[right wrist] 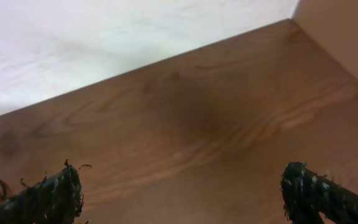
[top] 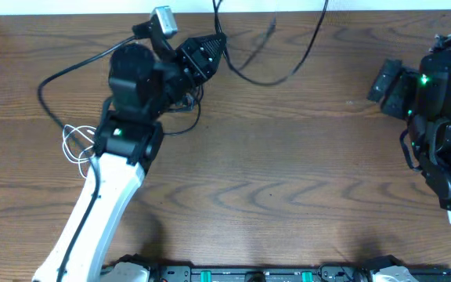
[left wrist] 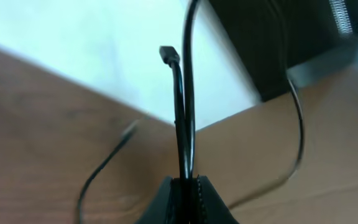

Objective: Untangle cables

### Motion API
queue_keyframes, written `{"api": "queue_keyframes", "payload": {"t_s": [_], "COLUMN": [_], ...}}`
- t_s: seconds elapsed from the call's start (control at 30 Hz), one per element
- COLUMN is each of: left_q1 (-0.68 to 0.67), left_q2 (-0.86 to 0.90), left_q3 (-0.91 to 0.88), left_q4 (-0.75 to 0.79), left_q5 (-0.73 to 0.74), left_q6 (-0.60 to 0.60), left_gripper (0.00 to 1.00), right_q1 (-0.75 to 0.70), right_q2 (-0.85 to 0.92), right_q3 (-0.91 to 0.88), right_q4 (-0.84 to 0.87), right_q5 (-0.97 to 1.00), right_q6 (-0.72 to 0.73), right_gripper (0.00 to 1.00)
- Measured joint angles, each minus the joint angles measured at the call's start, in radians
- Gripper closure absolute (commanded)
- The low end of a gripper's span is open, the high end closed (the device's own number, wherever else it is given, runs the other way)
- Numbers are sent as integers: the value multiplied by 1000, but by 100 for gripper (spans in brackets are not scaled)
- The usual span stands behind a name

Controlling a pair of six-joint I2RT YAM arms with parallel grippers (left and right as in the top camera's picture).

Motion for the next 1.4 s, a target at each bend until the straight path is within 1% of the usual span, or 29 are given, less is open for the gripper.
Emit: {"api": "queue_keyframes", "payload": {"t_s": [0.37, 0.47, 0.53, 0.57, 0.6, 0.63, 0.67, 0.73, 0.77, 0.8, 0.87, 0.93, 1.0, 1.03, 1.13, 1.2, 1.27, 1.4], "left_q1": [6, 6, 6, 6, 6, 6, 6, 6, 6, 6, 6, 6, 6, 6, 6, 6, 6, 6], "left_q2": [401, 456, 471, 473, 473, 473, 472, 466, 461, 454, 445, 443, 444, 444, 448, 450, 450, 450], "left_q3": [-11, -24, -33, -36, -40, -39, -34, -27, -24, -22, -19, -15, -16, -17, -23, -25, -25, -25], "left_q4": [-29, 16, 120, 198, 313, 470, 511, 713, 763, 779, 735, 618, 440, 336, 97, -15, -89, -150], "left_q5": [16, 59, 92, 109, 132, 148, 158, 171, 174, 173, 168, 158, 140, 119, 65, 24, -8, -47], "left_q6": [0, -5, -29, -48, -74, -104, -117, -180, -204, -226, -255, -261, -240, -215, -142, -100, -73, -23], "left_gripper": [92, 92, 92, 92, 92, 92, 92, 92, 92, 92, 93, 92, 92, 92, 92, 92, 92, 92], "right_q1": [-12, -12, -12, -12, -13, -13, -13, -13, -13, -13, -13, -13, -13, -13, -13, -13, -13, -13], "right_q2": [-2, -2, -2, -2, -2, -2, -2, -2, -2, -2, -2, -2, -2, -2, -2, -2, -2, -2], "right_q3": [0, 0, 0, 0, 0, 0, 0, 0, 0, 0, 0, 0, 0, 0, 0, 0, 0, 0], "right_q4": [-20, -21, -19, -19, -19, -20, -21, -26, -28, -30, -31, -32, -34, -36, -47, -50, -50, -50], "right_q5": [1, 0, -2, -2, -3, -2, -3, -2, -2, -3, -2, -2, -2, -2, -2, -3, -3, -3], "right_q6": [2, 2, 2, 2, 2, 2, 2, 2, 2, 2, 2, 2, 2, 2, 2, 2, 2, 2], "right_gripper": [1, 1, 1, 1, 1, 1, 1, 1, 1, 1, 1, 1, 1, 1, 1, 1, 1, 1]}}
